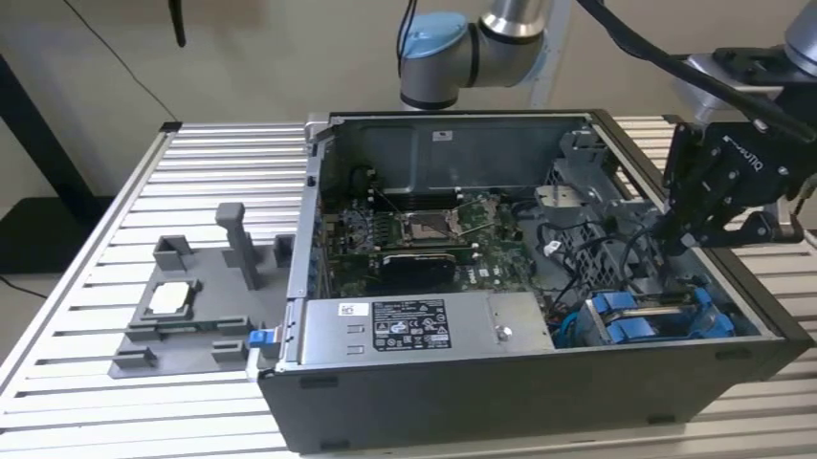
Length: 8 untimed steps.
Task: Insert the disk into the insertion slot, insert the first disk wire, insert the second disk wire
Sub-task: 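Insert the second disk wire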
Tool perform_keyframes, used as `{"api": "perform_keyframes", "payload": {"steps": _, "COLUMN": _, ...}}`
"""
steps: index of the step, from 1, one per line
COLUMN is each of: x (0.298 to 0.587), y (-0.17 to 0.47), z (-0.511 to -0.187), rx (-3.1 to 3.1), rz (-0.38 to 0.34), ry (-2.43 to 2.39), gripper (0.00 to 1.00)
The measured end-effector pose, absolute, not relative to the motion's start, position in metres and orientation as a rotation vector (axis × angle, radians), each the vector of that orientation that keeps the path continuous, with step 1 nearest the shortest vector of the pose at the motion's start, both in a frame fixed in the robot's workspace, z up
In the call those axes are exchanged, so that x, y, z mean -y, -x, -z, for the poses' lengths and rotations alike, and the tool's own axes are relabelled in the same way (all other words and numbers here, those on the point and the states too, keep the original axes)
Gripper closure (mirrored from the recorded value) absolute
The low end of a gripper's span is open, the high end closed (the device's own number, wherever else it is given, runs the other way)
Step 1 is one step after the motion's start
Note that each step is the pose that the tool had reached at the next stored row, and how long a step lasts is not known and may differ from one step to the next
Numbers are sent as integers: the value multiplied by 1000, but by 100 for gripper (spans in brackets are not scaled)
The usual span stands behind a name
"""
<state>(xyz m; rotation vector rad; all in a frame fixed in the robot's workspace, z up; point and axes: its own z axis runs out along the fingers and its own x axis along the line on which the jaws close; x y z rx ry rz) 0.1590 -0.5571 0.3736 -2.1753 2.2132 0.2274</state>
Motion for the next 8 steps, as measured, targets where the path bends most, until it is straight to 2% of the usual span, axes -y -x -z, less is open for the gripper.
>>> {"api": "perform_keyframes", "payload": {"steps": 8, "x": 550, "y": -153, "z": -388, "rx": -2205, "rz": -210, "ry": 2170, "gripper": 73}}
